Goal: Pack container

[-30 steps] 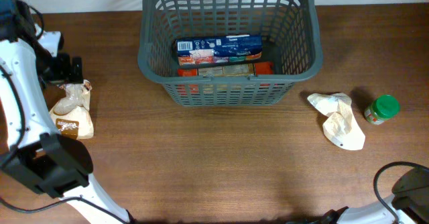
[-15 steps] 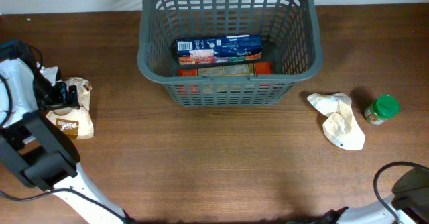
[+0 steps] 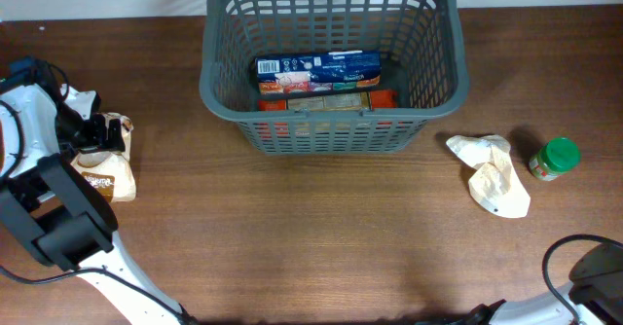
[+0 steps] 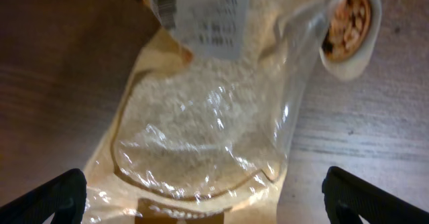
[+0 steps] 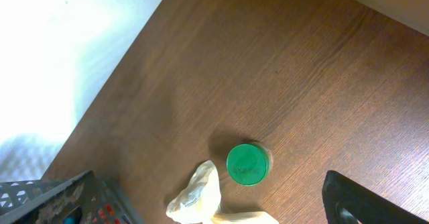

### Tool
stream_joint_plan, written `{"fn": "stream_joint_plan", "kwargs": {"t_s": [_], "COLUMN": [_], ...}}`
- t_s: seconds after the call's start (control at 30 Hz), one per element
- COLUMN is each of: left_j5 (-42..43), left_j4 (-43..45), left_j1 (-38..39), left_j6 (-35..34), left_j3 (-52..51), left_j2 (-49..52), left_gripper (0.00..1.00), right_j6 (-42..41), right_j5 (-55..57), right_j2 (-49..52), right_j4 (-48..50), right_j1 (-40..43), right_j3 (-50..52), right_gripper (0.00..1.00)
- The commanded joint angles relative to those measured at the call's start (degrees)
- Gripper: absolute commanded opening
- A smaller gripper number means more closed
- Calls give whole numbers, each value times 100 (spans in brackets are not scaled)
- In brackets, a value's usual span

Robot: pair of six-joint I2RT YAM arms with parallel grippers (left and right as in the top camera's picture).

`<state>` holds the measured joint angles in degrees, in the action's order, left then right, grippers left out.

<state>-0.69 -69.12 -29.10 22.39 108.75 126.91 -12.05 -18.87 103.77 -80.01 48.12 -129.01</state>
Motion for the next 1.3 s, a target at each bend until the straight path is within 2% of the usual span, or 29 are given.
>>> {"fn": "stream_joint_plan", "kwargs": {"t_s": [0.0, 0.23, 0.5, 0.63, 0.67, 0.7, 0.77, 0.87, 1.07, 1.1, 1.17, 1.2, 1.27], "left_j5": [-59, -61, -59, -61, -61, -61, -61, -61, -59, -59, -61, -59, -55], "left_j4": [70, 22, 142, 125, 131, 142, 140, 142, 199, 232, 258, 280, 258], "left_j1": [-26, -26, -31, -31, -31, -31, -31, -31, -31, -31, -31, -31, -28], "left_j6": [107, 85, 85, 87, 90, 90, 90, 90, 90, 90, 90, 90, 85], "left_j3": [-13, -13, -13, -31, -44, -79, -103, -173, -409, -450, -511, -570, -590], "left_j2": [240, 767, 841, 841, 841, 841, 841, 841, 852, 852, 852, 852, 852], "left_gripper": [99, 99, 99, 80, 73, 62, 58, 39, 36, 32, 7, 2, 2], "right_j6": [-44, -44, -44, -44, -44, -46, -44, -44, -46, -44, -44, -44, -44], "right_j5": [31, 31, 31, 31, 31, 31, 31, 31, 31, 31, 31, 31, 31], "right_j2": [0, 0, 0, 0, 0, 0, 0, 0, 0, 0, 0, 0, 0], "right_j4": [2, 2, 2, 2, 2, 2, 2, 2, 2, 2, 2, 2, 2], "right_j1": [-9, -9, -9, -9, -9, -9, -9, -9, -9, -9, -9, -9, -9], "right_j3": [-44, -44, -44, -44, -44, -44, -44, -44, -44, -44, -44, -44, -44], "right_gripper": [99, 99, 98, 99, 99, 99, 99, 99, 99, 99, 99, 99, 99]}}
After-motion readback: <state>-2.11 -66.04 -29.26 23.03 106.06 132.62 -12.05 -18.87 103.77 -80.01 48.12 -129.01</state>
